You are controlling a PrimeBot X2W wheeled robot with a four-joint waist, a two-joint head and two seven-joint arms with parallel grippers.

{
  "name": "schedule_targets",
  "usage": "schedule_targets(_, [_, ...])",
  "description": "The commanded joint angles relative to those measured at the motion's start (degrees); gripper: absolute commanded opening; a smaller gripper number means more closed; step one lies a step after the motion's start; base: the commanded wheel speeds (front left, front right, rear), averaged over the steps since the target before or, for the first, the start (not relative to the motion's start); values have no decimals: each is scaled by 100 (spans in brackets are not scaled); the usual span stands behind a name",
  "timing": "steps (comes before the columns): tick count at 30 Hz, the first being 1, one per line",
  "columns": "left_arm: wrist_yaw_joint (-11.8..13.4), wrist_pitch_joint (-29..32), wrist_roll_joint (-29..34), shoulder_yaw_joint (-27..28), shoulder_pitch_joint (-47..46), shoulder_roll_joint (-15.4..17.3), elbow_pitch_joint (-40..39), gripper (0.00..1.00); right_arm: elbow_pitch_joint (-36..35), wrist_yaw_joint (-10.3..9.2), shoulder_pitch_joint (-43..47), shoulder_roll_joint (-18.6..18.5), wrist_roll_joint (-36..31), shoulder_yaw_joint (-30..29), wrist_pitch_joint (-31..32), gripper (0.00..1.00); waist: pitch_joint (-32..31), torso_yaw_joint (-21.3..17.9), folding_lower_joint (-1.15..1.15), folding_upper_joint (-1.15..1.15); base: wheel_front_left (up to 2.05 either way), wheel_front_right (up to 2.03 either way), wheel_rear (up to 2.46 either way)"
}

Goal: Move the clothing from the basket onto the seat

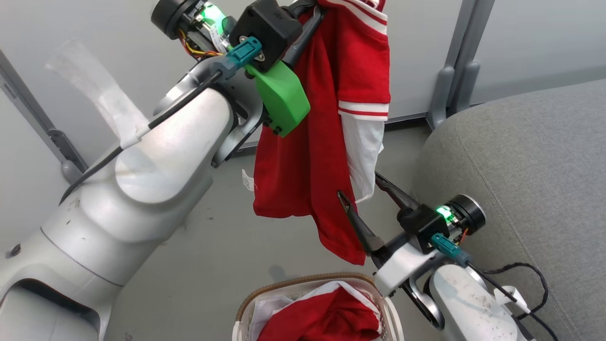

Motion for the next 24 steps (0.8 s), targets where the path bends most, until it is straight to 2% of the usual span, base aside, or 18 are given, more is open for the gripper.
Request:
schedule_targets(1, [-13,-5,-57,-1,-134,-45,24,0,66,-6,-133,-17,-34,71,-14,100,-1,53,0,0,0,0,0])
schedule_targets(6, [-7,-60,-90,-25,-199,-186,97,0,264,-6,-398,-19,-149,196,-14,100,-3,138,0,0,0,0,0])
schedule_targets(13, [-24,-90,-179,-74,-206,-366,119,0,463,-6,-614,-18,-598,-44,-14,100,-17,251,0,0,0,0,0])
schedule_targets(17, [-34,-101,-231,-90,-210,-457,103,0,710,-6,-738,-17,-583,-159,-14,100,-34,304,0,0,0,0,0])
schedule_targets(18, [-34,-102,-241,-91,-210,-474,100,0,770,-6,-764,-17,-565,-161,-14,88,-37,314,0,0,0,0,0])
schedule_targets(19, [-36,-110,-261,-91,-207,-494,97,0,841,-6,-802,-13,-550,-148,-14,47,-38,324,0,0,0,0,0])
schedule_targets(20, [-38,-109,-284,-88,-200,-505,96,0,888,-6,-831,-14,-522,-137,-14,36,-39,330,0,0,0,0,0])
schedule_targets(21, [-38,-109,-302,-83,-184,-512,99,0,937,-6,-857,-16,-499,-113,-14,11,-39,334,0,0,0,0,0])
schedule_targets(22, [-37,-114,-319,-82,-170,-512,102,0,980,-6,-887,-16,-487,-96,-14,0,-38,336,0,0,0,0,0])
schedule_targets(24, [-24,-114,-350,-78,-117,-488,128,0,1053,-6,-951,-19,-440,-81,-14,0,-32,335,0,0,0,0,0])
